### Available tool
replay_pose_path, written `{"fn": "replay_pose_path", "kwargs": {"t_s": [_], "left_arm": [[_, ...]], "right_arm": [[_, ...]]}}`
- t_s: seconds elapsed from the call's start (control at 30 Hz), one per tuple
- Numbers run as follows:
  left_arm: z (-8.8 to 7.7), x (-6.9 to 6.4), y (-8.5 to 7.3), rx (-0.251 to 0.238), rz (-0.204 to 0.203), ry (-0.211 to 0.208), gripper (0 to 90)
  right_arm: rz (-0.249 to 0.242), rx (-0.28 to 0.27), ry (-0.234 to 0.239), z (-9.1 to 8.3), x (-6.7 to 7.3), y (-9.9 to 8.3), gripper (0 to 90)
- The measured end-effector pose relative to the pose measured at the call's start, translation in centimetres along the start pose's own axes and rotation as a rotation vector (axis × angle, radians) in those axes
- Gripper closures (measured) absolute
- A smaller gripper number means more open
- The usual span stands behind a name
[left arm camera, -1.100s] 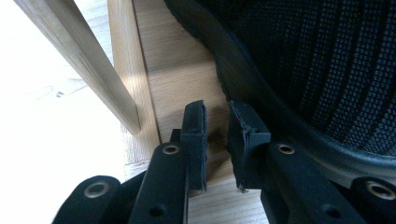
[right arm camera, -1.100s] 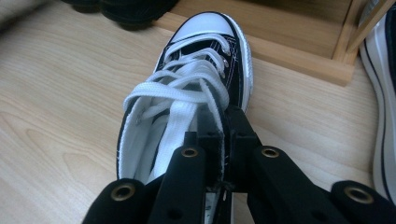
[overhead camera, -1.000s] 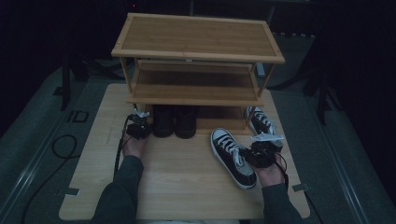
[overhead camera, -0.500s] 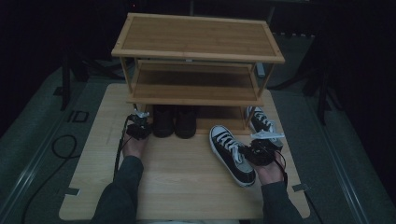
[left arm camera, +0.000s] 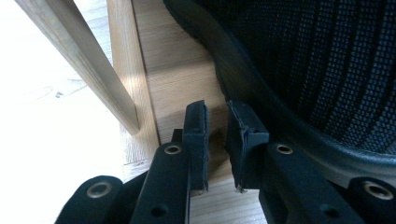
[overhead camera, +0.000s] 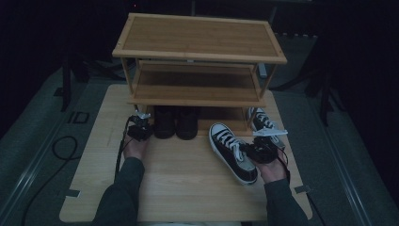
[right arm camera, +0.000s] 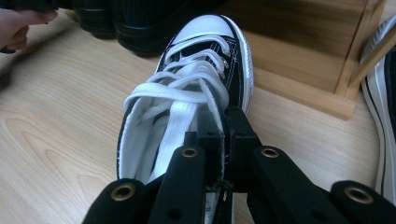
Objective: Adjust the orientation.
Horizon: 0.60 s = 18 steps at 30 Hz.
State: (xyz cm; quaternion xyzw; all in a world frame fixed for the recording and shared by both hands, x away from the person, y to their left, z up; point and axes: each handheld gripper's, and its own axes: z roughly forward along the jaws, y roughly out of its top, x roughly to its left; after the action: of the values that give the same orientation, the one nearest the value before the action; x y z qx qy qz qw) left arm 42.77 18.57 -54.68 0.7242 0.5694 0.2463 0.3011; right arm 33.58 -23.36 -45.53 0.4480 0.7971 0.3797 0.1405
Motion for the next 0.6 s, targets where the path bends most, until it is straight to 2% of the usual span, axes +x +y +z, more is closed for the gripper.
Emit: {"fn": "replay_pose_path", "kwargs": {"t_s": [0.33,0.6], "left_arm": [[-0.6,0.0,-0.1,0.026,-0.013,-0.008,74.4],[-1.8,0.4,-0.4,0.012,-0.007,-0.019,72.7]], "right_arm": [[-0.033,-0.007,0.027,-0.6,-0.5,0.9,87.3],[-0.051,-0.014,0.069,-1.1,-1.6,1.3,87.3]]}}
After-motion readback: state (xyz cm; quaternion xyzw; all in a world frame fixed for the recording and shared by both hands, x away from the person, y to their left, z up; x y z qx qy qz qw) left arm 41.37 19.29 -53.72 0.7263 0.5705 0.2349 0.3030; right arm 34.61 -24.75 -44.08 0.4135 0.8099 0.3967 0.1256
